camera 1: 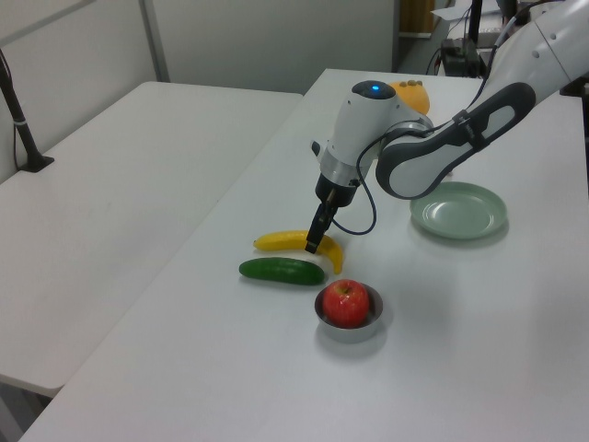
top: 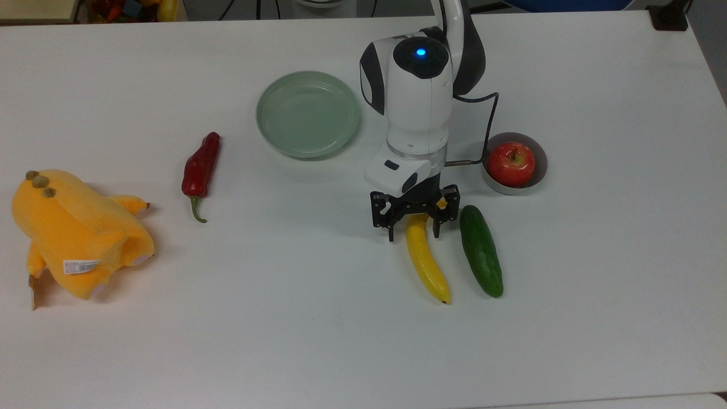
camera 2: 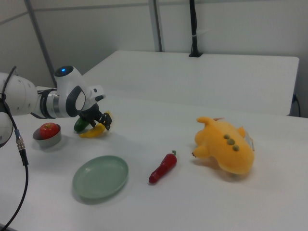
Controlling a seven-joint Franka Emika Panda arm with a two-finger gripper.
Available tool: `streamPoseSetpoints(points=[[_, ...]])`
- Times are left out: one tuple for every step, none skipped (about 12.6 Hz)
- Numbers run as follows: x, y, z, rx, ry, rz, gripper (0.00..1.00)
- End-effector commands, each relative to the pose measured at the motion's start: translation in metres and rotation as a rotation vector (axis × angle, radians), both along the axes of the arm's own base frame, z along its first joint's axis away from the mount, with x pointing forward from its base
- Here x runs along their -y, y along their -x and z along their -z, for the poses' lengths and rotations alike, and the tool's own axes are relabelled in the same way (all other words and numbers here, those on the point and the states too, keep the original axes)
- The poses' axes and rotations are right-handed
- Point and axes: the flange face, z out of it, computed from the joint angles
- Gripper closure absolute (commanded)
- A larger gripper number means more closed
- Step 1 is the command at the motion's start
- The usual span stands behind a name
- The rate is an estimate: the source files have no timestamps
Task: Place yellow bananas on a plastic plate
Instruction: 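Lift the banana and carry it over the pale green plate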
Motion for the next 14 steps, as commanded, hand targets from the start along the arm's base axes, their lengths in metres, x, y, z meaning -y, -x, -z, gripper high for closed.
streamPoseSetpoints(points=[[0.001, -0.003, -0.003, 0.025, 0.021, -0.012, 1.00], [0.005, -0.004, -0.005, 0.026, 0.021, -0.007, 1.00], [0.005, -0.004, -0.009, 0.032, 0.023, -0.009, 1.00], [0.007, -0.004, -0.019, 0.039, 0.022, -0.009, 1.00], [0.008, -0.001, -0.034, 0.050, 0.019, -0.008, 1.00], [0.011, 0.004, -0.042, 0.037, 0.025, -0.006, 1.00], [0.019, 0.008, -0.054, 0.016, 0.034, 0.005, 1.00], [0.030, 0.011, -0.066, -0.011, 0.045, 0.021, 1.00], [0.042, 0.018, -0.090, -0.054, 0.062, 0.041, 1.00], [0.056, 0.029, -0.113, -0.116, 0.088, 0.044, 1.00], [0.070, 0.044, -0.130, -0.186, 0.114, 0.022, 1.00], [0.084, 0.059, -0.142, -0.255, 0.137, -0.007, 1.00], [0.095, 0.076, -0.152, -0.328, 0.158, -0.014, 1.00], [0.108, 0.092, -0.159, -0.386, 0.170, 0.000, 1.00]])
